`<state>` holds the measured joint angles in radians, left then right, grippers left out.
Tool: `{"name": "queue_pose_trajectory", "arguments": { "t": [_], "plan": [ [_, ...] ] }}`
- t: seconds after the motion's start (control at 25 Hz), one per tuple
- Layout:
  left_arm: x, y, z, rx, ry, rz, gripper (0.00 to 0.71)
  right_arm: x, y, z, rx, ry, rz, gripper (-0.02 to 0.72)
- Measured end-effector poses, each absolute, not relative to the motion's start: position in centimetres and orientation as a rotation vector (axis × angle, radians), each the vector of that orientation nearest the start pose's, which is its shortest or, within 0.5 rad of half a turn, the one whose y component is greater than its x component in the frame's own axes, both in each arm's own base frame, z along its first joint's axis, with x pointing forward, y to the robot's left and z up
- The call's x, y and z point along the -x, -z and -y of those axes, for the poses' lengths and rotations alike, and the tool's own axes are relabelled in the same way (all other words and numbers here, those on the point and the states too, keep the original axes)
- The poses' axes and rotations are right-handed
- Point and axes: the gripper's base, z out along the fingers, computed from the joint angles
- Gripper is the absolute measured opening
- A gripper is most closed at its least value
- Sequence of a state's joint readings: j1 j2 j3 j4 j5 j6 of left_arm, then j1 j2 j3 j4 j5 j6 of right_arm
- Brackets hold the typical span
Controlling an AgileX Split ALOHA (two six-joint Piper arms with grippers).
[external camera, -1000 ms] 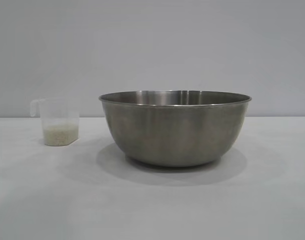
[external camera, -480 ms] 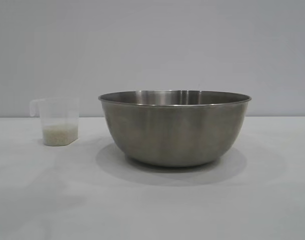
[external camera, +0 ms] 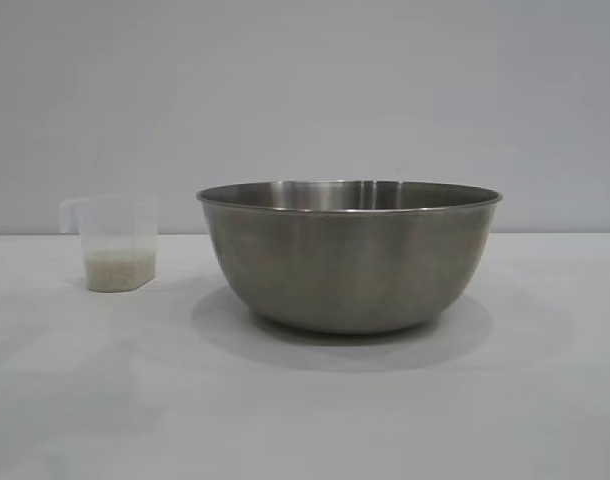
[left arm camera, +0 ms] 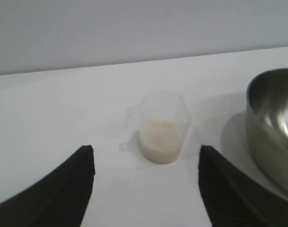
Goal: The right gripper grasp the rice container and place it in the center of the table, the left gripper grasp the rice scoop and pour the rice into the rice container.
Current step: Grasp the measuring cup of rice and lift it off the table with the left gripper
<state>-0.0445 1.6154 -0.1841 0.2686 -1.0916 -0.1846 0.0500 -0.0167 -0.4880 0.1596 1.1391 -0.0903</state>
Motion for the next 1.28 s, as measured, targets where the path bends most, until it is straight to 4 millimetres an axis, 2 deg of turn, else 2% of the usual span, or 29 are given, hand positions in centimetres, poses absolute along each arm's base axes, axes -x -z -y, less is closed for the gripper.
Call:
{"name": "queue_pose_trajectory", "arguments": {
  "t": [0.12,0.28,0.88,1.12,1.28],
  "plan": [
    [-22.2,-11.6,3.0,-0.155,0.272,-1.913,0.399,1.1,-26.9,-1.3,0.164,-0.171,-2.105,0.568],
    [-23.4,-9.7,3.0,-0.160,0.262,-1.966,0.399,1.1,-26.8,-1.3,0.165,-0.173,-2.107,0.568],
    [-28.5,-11.7,2.9,-0.167,0.201,-1.797,0.399,1.1,-26.8,-1.4,0.166,-0.186,-2.106,0.568],
    [-29.4,-10.5,3.0,-0.196,0.179,-1.816,0.399,1.1,-26.8,-1.4,0.166,-0.186,-2.106,0.568],
    [-30.0,-10.5,3.0,-0.201,0.177,-1.807,0.399,1.1,-26.8,-1.4,0.166,-0.188,-2.106,0.568]
  ]
}}
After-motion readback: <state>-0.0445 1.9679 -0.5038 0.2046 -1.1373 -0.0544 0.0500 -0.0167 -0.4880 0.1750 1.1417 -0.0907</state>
